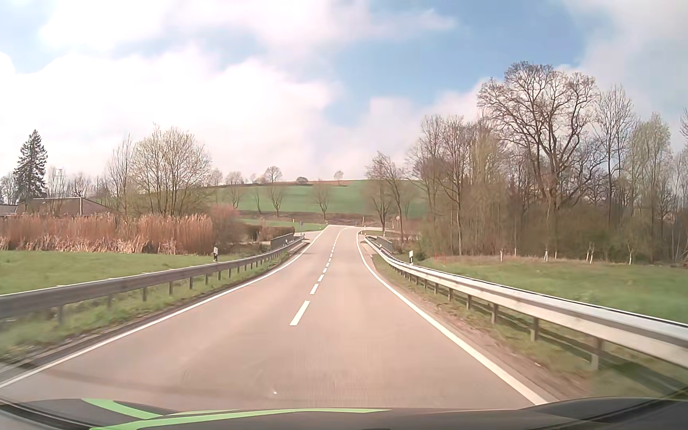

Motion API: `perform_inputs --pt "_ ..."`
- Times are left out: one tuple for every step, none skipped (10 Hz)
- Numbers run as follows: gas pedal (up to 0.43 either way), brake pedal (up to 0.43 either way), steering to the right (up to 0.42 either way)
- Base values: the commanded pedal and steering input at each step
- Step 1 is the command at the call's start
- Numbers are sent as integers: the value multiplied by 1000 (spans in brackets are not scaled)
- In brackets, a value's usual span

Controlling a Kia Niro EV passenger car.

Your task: Follow the waypoints while adhering to traffic rules and regulations

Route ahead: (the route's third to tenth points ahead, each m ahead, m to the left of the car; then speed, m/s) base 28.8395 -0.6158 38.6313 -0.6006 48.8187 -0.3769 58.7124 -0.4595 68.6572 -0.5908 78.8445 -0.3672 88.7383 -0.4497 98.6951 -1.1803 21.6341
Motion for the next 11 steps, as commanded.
perform_inputs --pt "0 159 4" --pt "0 165 4" --pt "0 159 4" --pt "0 159 4" --pt "0 159 5" --pt "0 159 4" --pt "0 159 5" --pt "0 159 5" --pt "0 159 5" --pt "0 159 5" --pt "0 165 6"
